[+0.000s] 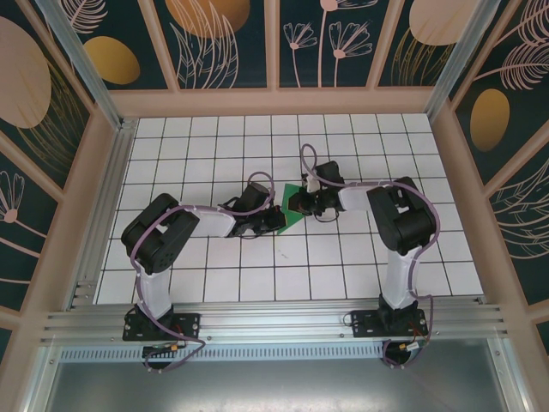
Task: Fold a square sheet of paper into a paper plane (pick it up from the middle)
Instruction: Fourth fold the wing at the center of the table.
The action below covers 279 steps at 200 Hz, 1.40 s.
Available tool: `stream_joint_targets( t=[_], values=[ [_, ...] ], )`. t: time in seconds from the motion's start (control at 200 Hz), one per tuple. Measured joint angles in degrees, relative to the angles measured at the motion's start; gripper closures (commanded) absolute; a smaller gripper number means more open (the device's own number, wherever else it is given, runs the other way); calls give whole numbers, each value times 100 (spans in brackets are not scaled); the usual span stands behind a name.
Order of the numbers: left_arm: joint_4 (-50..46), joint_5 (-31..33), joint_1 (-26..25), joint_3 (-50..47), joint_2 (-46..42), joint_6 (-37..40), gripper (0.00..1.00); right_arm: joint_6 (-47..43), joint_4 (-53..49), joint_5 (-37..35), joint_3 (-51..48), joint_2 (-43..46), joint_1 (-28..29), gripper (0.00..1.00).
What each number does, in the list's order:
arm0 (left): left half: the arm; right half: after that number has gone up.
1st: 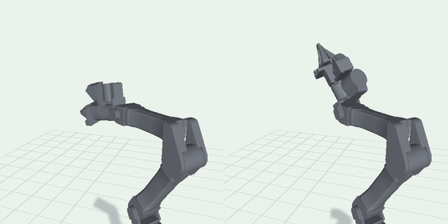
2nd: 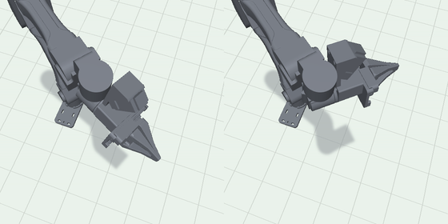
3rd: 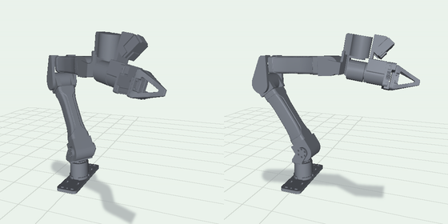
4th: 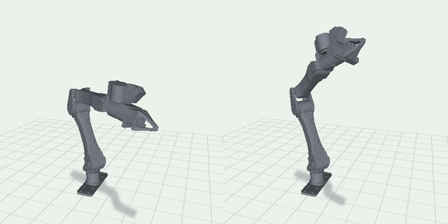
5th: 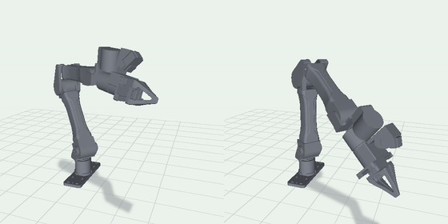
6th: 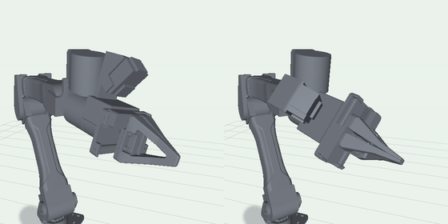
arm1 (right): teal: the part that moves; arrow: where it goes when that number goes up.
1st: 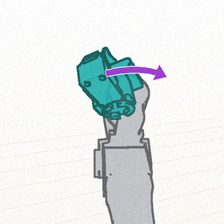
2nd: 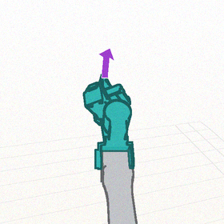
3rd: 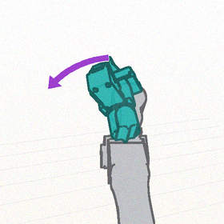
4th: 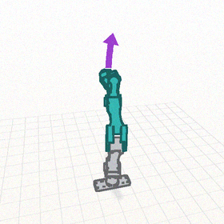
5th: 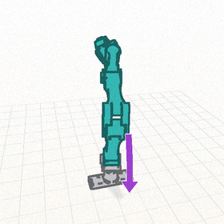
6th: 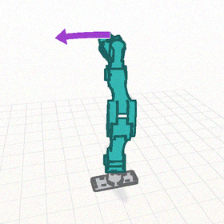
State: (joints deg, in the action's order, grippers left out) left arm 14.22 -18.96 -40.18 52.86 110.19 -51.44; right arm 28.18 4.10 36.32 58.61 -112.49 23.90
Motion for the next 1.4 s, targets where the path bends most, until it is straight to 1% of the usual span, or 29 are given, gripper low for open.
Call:
stream_joint_targets(
  t=[0.255, 0.555, 0.761, 0.996, 1.091, 1.196, 1.296, 1.396],
  values=[
    [-142, -2, 0, 81, 22, 199, 100, -179, -271, -280, 490, -243, -361, 87],
    [-138, 11, 0, 94, 35, 321, 100, -223, -739, -166, 1071, -579, -435, 87],
    [-131, 7, 0, 90, 44, 345, 100, -238, -859, -225, 1600, -898, -713, 87],
    [-116, 4, 0, 90, 44, 350, 100, -240, -907, -695, 2070, -1045, -1123, 87],
    [-170, 4, 0, 127, 44, 372, 100, -238, -907, -761, 1980, -844, -1176, 86],
    [-278, 4, 0, 192, 55, 389, 100, -234, -879, -776, 1467, -173, -1075, 86],
    [-372, 7, 0, 240, 61, 389, 100, -210, -852, -754, 931, 542, -828, 88],
    [-407, 7, 0, 267, 66, 389, 100, -109, -785, -734, 542, 870, -466, 91]
  ],
)
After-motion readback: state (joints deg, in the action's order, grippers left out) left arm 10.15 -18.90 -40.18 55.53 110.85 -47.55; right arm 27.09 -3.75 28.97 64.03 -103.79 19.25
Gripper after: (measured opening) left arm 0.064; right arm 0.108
